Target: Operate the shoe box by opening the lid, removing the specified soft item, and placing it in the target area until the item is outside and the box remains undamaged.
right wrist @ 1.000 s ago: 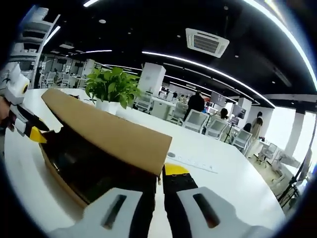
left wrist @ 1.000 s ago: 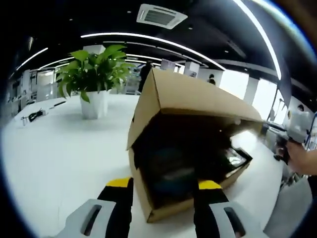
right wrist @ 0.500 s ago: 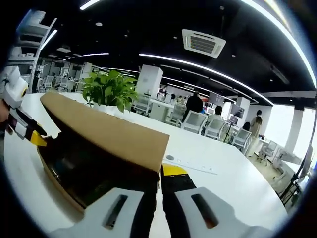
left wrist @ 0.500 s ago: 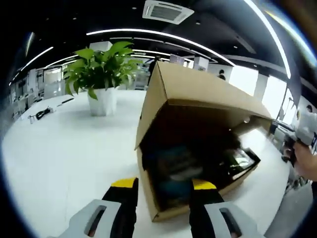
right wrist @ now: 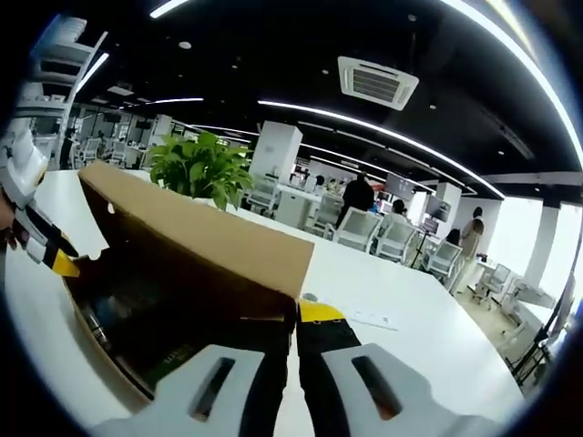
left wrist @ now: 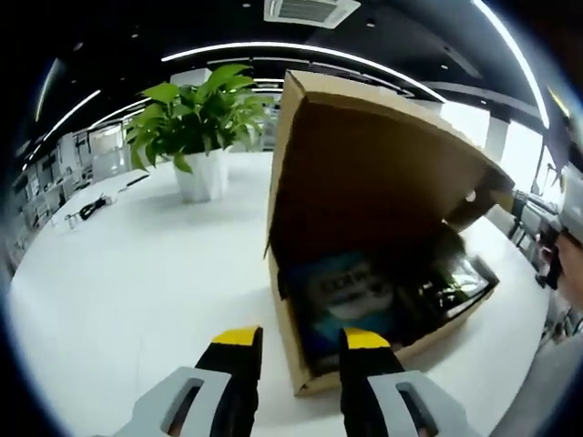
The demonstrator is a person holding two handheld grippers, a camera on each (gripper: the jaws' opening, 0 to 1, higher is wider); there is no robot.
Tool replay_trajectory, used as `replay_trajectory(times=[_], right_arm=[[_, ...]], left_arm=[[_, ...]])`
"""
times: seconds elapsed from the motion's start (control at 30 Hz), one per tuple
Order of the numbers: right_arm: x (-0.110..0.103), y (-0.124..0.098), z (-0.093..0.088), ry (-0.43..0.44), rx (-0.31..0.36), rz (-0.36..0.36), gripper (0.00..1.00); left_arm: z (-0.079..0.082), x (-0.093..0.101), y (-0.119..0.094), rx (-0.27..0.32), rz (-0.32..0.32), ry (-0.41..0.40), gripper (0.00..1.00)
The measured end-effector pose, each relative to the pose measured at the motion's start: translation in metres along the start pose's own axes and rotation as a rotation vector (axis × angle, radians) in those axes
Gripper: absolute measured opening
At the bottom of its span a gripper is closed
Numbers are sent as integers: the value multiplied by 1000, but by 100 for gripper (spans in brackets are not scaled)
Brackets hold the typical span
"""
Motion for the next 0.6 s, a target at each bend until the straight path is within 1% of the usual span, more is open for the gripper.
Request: replay_trajectory(times=[0.03,0.17,0.23,0.33,0.43,0.6], right_arm=[[0,0,2,-2,1,0,0],[2,4,2,-10,5,1,0],[2,6,2,-12,7,1,0],[3,8,3,-12,9,1,0],[4,11,5,-17,13,1,0],[6,18,6,-23,16,4,1]], left_arm=[[0,0,1,-6,2,-6,31],[0,-4,3,-23,20,43,24],[-1,-7,4,-38,26,48,21],[-2,-7,5,-47,29,22,21],[-4,-7,5,-54,26,28,20],[-5,-5,8,-62,22,40,15]])
Point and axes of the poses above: the point that each gripper's makers call its tool centre point, and the gripper's own axes: y roughly forward along the fingers, x roughly to its right, z roughly out of its top, the point moved 6 cm from there along -y, roughly backward along the fingers, and after that the axes turned 11 degrees about x, right-handed, at the moved point
